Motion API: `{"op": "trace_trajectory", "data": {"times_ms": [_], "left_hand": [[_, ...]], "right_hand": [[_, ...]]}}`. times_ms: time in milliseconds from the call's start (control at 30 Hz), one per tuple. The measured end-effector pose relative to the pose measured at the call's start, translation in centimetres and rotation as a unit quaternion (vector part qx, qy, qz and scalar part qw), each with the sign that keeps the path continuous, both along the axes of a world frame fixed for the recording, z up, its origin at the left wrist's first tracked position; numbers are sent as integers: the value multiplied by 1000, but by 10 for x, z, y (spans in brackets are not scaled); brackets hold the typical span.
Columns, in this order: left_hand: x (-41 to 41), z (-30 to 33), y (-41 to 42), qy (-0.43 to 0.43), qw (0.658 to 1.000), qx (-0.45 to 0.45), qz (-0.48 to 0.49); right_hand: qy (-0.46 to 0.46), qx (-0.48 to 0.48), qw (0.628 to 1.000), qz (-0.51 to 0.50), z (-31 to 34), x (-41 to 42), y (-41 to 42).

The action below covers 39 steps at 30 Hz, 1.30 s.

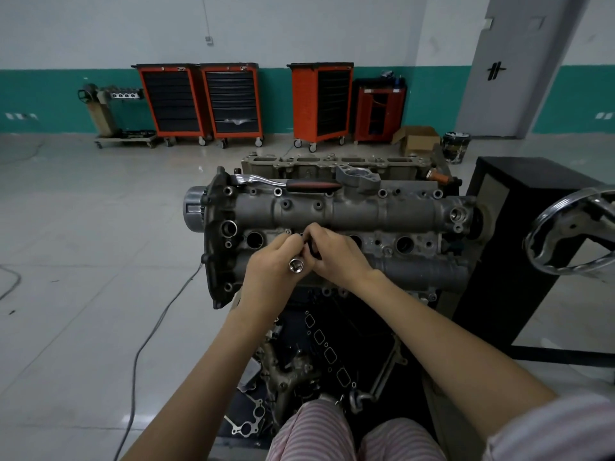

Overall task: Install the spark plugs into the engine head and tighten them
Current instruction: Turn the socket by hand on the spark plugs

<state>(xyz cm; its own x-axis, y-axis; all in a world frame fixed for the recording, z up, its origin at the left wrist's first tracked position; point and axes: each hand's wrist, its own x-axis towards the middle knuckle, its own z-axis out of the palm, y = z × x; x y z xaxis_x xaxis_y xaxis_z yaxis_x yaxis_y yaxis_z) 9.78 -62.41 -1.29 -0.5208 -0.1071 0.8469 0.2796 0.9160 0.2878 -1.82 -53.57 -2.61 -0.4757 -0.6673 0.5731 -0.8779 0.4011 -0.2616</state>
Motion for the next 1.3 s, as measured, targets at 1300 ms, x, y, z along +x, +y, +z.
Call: {"op": "trace_trajectory", "data": {"times_ms": [1300], "left_hand": [[-24,-24,-20,-23,1000,13,-15]], "right_hand": [[55,58,994,74,3,2,4]]}}
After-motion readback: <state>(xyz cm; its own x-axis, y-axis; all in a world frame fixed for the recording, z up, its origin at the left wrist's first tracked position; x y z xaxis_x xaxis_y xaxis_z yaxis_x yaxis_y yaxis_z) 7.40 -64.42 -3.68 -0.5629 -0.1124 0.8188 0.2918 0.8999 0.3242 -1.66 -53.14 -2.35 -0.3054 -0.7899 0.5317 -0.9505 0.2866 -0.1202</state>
